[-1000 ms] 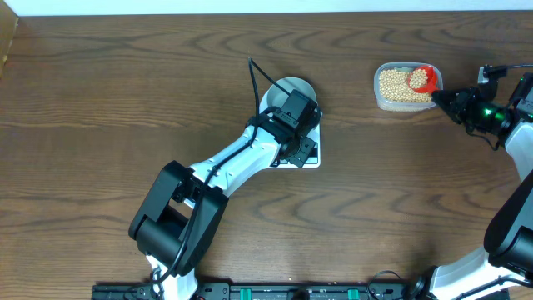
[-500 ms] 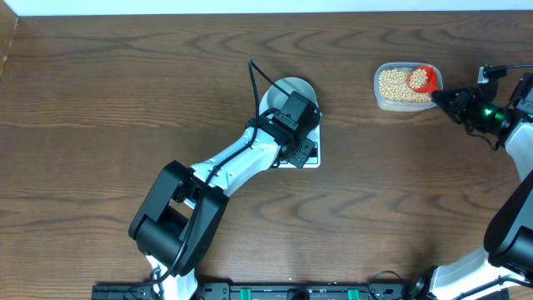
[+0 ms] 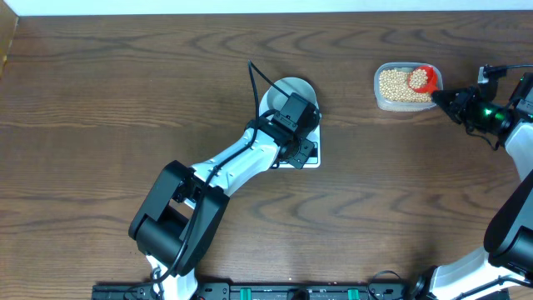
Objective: Scoop item into bowl and weigh 50g on scale
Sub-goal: 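Press the scale's tare button with the left gripper fingertips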
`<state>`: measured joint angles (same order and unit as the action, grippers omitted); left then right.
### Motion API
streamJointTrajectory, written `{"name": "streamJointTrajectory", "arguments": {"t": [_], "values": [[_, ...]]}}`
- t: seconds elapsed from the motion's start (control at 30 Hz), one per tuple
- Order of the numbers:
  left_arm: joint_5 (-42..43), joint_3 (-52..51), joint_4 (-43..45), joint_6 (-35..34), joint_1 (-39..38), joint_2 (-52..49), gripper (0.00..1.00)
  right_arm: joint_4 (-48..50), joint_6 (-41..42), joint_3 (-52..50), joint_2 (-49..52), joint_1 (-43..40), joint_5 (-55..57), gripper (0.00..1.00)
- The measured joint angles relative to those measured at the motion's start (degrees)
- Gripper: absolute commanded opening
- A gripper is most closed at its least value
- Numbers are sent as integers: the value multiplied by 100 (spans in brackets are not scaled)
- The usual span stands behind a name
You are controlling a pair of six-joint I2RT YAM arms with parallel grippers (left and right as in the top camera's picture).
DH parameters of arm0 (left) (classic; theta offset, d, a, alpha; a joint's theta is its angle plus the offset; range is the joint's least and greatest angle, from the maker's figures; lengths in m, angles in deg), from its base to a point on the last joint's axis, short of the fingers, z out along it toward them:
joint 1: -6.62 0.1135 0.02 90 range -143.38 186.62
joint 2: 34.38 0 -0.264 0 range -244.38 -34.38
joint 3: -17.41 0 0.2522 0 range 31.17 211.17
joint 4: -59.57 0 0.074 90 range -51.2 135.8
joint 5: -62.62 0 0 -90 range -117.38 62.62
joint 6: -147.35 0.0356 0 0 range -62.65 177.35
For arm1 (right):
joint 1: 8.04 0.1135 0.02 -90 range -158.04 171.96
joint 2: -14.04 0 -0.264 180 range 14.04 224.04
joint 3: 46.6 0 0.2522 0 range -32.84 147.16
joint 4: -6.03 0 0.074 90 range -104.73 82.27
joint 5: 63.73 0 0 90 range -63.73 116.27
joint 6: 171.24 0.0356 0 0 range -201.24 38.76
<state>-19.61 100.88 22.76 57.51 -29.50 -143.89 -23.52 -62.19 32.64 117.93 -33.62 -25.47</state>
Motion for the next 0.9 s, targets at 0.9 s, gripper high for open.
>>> {"name": "streamJointTrajectory", "arguments": {"t": [0.9], "values": [[-52,-4,92,-24,0,-76,7,2,-20,0,0,0,0,1]]}}
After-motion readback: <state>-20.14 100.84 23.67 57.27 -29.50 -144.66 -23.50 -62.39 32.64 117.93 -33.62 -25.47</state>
